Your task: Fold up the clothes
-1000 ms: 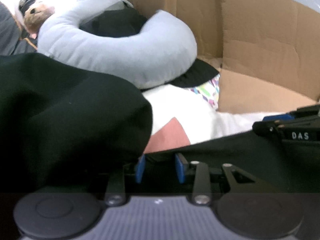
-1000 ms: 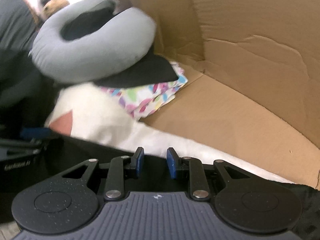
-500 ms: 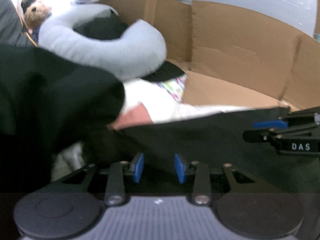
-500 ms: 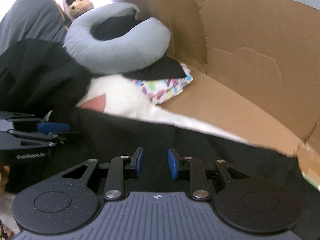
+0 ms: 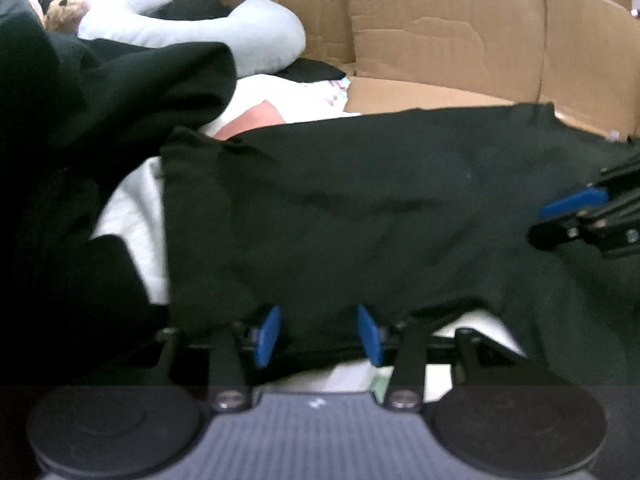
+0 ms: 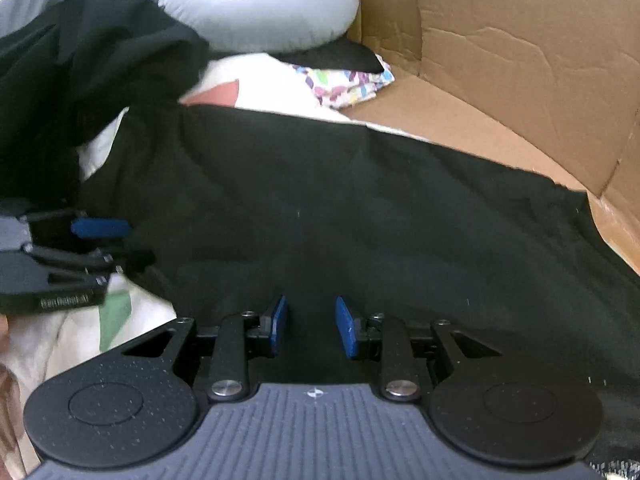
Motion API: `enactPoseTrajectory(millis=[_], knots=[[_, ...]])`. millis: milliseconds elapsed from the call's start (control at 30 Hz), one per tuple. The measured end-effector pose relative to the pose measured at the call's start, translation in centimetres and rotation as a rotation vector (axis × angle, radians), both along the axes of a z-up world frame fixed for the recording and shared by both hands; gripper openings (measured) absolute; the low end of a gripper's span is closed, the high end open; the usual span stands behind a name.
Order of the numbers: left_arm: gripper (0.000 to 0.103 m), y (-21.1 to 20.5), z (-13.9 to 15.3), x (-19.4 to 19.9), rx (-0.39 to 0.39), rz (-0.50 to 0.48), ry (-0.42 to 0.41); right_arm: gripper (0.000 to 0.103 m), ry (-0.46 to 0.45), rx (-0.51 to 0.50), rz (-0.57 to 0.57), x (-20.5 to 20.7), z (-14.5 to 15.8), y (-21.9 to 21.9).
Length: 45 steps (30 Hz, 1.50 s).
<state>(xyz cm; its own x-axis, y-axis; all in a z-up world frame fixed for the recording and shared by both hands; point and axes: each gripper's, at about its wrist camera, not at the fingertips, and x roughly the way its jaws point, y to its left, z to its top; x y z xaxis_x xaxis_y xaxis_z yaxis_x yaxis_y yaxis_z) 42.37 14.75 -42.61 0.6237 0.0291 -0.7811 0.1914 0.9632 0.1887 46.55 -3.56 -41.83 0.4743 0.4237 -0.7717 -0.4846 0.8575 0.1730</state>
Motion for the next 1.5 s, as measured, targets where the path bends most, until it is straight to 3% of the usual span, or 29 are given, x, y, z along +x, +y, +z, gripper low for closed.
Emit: enactPoseTrajectory(millis=[200,400,733,933,1200,1500], knots=[[0.046,0.3,0.6,-1.7,0.084,-0.019,-0.015,0.038,-0.008,-0.059,0.017,-1.3,0.1,-0.6],[0.046,0.3,1.1,-3.1,0.120,-0.030,0.013,0.043,0.016,-0.135,0.067,-2.9,0.3,-2.0],[0.050,-1.4,3.6,-5.4,-0.001,-0.090,-0.004,0.043,0.020,-0.185,0.059,-7.6,2.5,-6.2],[0.050,-4.3,3.8,-4.3,-0.049,-0.182,-0.020,0.043,0.027,-0.204,-0.028,-10.7,4.0,-10.9],[0.050,-7.8,2.4,-2.7,-0.102,-0.271,0.026,0.043,0.104,-0.258,-0.205,-15.6,4.8,-18.6],[0.050,-8.6,2.0,-3.0,-0.105,-0.350,0.073,0.043,0.255,-0.233,-0.351,-25.1,5.3,-25.6]])
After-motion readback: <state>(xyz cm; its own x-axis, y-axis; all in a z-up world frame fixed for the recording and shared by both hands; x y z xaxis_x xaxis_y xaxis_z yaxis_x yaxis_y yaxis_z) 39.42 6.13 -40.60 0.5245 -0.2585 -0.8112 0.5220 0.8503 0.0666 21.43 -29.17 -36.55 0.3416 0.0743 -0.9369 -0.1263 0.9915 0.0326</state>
